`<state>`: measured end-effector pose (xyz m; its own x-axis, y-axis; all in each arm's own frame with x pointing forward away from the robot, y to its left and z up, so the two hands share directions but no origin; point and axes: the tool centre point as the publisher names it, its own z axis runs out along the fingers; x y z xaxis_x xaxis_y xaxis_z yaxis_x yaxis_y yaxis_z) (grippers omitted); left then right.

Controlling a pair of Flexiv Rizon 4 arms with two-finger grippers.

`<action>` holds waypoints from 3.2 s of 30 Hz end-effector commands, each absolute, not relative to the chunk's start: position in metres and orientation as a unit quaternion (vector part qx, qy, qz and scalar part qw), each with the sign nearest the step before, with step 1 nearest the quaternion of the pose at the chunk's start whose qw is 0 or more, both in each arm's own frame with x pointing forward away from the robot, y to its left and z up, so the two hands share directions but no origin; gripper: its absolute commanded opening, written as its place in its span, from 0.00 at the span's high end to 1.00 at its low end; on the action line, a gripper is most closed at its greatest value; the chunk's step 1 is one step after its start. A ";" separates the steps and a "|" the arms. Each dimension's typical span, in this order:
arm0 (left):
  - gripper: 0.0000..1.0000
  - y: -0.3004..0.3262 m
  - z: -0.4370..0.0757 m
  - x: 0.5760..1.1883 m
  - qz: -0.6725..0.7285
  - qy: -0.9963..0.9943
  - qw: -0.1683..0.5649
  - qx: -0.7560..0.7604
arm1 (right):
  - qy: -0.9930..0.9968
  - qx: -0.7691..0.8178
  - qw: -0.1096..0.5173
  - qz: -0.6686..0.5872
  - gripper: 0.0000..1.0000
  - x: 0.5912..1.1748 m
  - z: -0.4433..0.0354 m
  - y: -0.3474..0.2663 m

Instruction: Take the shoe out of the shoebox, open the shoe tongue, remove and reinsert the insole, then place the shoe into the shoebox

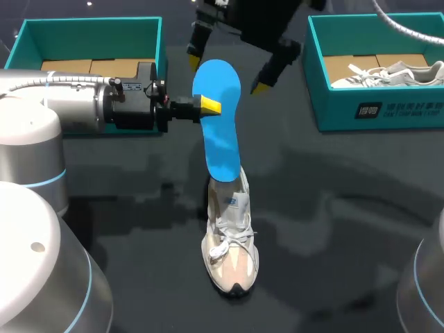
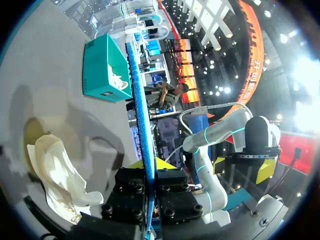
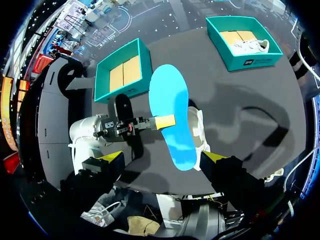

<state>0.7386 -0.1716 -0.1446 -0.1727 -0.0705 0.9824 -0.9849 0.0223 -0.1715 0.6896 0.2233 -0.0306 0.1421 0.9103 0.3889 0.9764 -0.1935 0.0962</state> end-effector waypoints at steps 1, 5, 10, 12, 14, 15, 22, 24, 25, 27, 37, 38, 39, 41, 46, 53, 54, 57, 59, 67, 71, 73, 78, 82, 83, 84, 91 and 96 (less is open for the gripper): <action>1.00 -0.172 -0.145 0.739 0.518 -0.564 0.440 0.469 | -0.585 -0.691 0.238 -0.352 0.00 0.690 -0.043 0.208; 1.00 -0.172 -0.145 0.739 0.518 -0.564 0.440 0.469 | -0.572 -0.682 0.260 -0.375 0.00 0.692 -0.055 0.202; 1.00 -0.172 -0.145 0.739 0.518 -0.564 0.440 0.469 | -0.556 -0.669 0.280 -0.405 0.00 0.695 -0.069 0.195; 1.00 -0.172 -0.145 0.739 0.518 -0.564 0.440 0.469 | -0.549 -0.662 0.289 -0.421 0.00 0.695 -0.073 0.190; 1.00 -0.172 -0.145 0.739 0.518 -0.564 0.440 0.469 | -0.544 -0.657 0.295 -0.431 0.00 0.694 -0.076 0.186; 1.00 -0.172 -0.145 0.739 0.518 -0.564 0.440 0.469 | -0.541 -0.653 0.300 -0.437 0.00 0.693 -0.078 0.183; 1.00 -0.172 -0.145 0.739 0.518 -0.564 0.440 0.469 | -0.522 -0.618 0.329 -0.488 0.00 0.695 -0.096 0.167; 1.00 -0.172 -0.145 0.739 0.518 -0.564 0.440 0.469 | -0.520 -0.606 0.336 -0.499 0.00 0.697 -0.100 0.163; 1.00 -0.172 -0.145 0.739 0.518 -0.564 0.440 0.469 | -0.518 -0.602 0.340 -0.503 0.00 0.698 -0.102 0.161; 1.00 -0.172 -0.145 0.739 0.518 -0.564 0.440 0.469 | -0.516 -0.594 0.346 -0.511 0.00 0.701 -0.105 0.159; 1.00 -0.172 -0.145 0.739 0.518 -0.564 0.440 0.469 | -0.498 -0.570 0.375 -0.535 0.00 0.711 -0.113 0.156; 1.00 -0.172 -0.145 0.739 0.518 -0.564 0.440 0.469 | -0.497 -0.568 0.377 -0.537 0.00 0.712 -0.114 0.155; 1.00 -0.172 -0.145 0.739 0.518 -0.564 0.440 0.469 | -0.495 -0.568 0.380 -0.537 0.00 0.712 -0.115 0.155; 1.00 -0.172 -0.145 0.739 0.518 -0.564 0.440 0.469 | -0.492 -0.561 0.386 -0.543 0.00 0.713 -0.116 0.155; 1.00 -0.172 -0.145 0.739 0.518 -0.564 0.440 0.469 | -0.484 -0.549 0.396 -0.554 0.00 0.715 -0.121 0.155; 1.00 -0.172 -0.145 0.739 0.518 -0.564 0.440 0.469 | -0.471 -0.559 0.417 -0.540 0.00 0.719 -0.122 0.155; 1.00 -0.172 -0.145 0.739 0.518 -0.564 0.440 0.469 | -0.470 -0.560 0.418 -0.539 0.00 0.721 -0.122 0.154; 1.00 -0.172 -0.145 0.739 0.518 -0.564 0.440 0.469 | -0.464 -0.565 0.428 -0.532 0.00 0.725 -0.126 0.149; 1.00 -0.172 -0.145 0.739 0.518 -0.564 0.440 0.469 | -0.457 -0.568 0.435 -0.529 0.00 0.726 -0.128 0.150; 1.00 -0.172 -0.145 0.739 0.518 -0.564 0.440 0.469 | -0.439 -0.583 0.455 -0.511 0.00 0.729 -0.132 0.153; 1.00 -0.172 -0.145 0.739 0.518 -0.564 0.440 0.469 | -0.435 -0.587 0.456 -0.508 0.00 0.730 -0.132 0.155; 1.00 -0.172 -0.145 0.739 0.518 -0.564 0.440 0.469 | -0.434 -0.589 0.457 -0.506 0.00 0.731 -0.132 0.156; 1.00 -0.172 -0.145 0.739 0.518 -0.564 0.440 0.469 | -0.432 -0.589 0.460 -0.504 0.00 0.732 -0.132 0.158; 1.00 -0.172 -0.141 0.740 0.528 -0.570 0.434 0.456 | -0.432 -0.590 0.460 -0.504 0.00 0.732 -0.131 0.158; 1.00 -0.171 -0.137 0.742 0.541 -0.579 0.423 0.439 | -0.432 -0.590 0.460 -0.504 0.00 0.732 -0.131 0.158; 1.00 -0.170 -0.134 0.745 0.554 -0.586 0.412 0.424 | -0.432 -0.590 0.460 -0.504 0.00 0.732 -0.131 0.158; 1.00 -0.159 -0.107 0.766 0.645 -0.646 0.294 0.283 | -0.432 -0.590 0.460 -0.504 0.00 0.732 -0.131 0.158; 1.00 -0.154 -0.100 0.776 0.662 -0.686 0.216 0.209 | -0.432 -0.590 0.460 -0.504 0.00 0.732 -0.131 0.158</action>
<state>0.7708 -0.1562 -0.1015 -0.5879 -0.0124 0.8088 -0.8089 0.0121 -0.5878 0.7312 0.1558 -0.1307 0.1176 0.0448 0.9920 0.9739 -0.2005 -0.1064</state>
